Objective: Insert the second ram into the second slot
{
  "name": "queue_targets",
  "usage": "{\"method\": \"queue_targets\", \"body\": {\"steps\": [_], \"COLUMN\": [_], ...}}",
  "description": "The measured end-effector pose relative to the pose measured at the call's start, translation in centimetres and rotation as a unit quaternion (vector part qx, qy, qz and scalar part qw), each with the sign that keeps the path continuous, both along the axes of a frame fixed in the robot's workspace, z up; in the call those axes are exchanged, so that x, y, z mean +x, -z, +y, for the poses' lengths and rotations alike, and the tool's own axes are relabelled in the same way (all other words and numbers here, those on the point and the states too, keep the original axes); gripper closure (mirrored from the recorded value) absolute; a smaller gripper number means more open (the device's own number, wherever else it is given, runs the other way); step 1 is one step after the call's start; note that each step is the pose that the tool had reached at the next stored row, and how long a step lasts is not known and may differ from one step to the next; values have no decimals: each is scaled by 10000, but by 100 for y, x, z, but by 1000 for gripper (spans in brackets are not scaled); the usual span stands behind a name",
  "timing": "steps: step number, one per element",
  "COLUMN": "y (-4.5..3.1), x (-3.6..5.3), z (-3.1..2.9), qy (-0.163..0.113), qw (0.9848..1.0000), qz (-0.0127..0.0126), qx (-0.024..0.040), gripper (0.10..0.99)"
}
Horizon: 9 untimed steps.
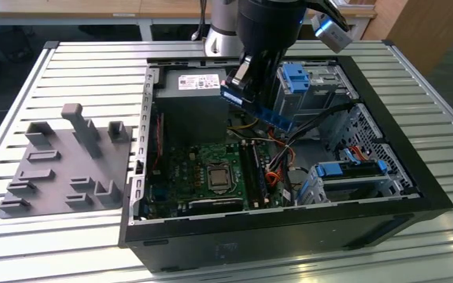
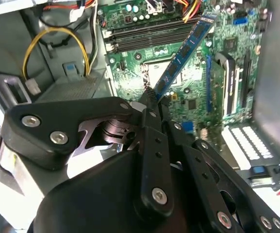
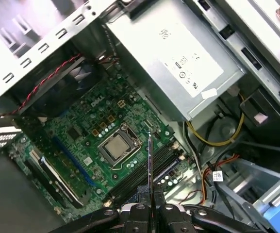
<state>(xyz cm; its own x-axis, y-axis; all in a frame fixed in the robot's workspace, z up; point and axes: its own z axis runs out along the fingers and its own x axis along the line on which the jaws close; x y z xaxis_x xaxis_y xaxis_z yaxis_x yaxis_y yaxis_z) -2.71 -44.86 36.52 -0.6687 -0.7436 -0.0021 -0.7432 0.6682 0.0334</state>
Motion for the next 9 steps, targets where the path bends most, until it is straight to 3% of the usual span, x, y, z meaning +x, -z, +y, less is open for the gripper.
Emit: {"method": "queue_targets", "body": {"steps": [5, 9], "y": [23, 42], "x": [0, 0], "z": [0, 0], "qy": [452, 817], "qw": [9990, 9967], "qz": [0, 0], "qx": [-4, -6], "gripper": [949, 949]}}
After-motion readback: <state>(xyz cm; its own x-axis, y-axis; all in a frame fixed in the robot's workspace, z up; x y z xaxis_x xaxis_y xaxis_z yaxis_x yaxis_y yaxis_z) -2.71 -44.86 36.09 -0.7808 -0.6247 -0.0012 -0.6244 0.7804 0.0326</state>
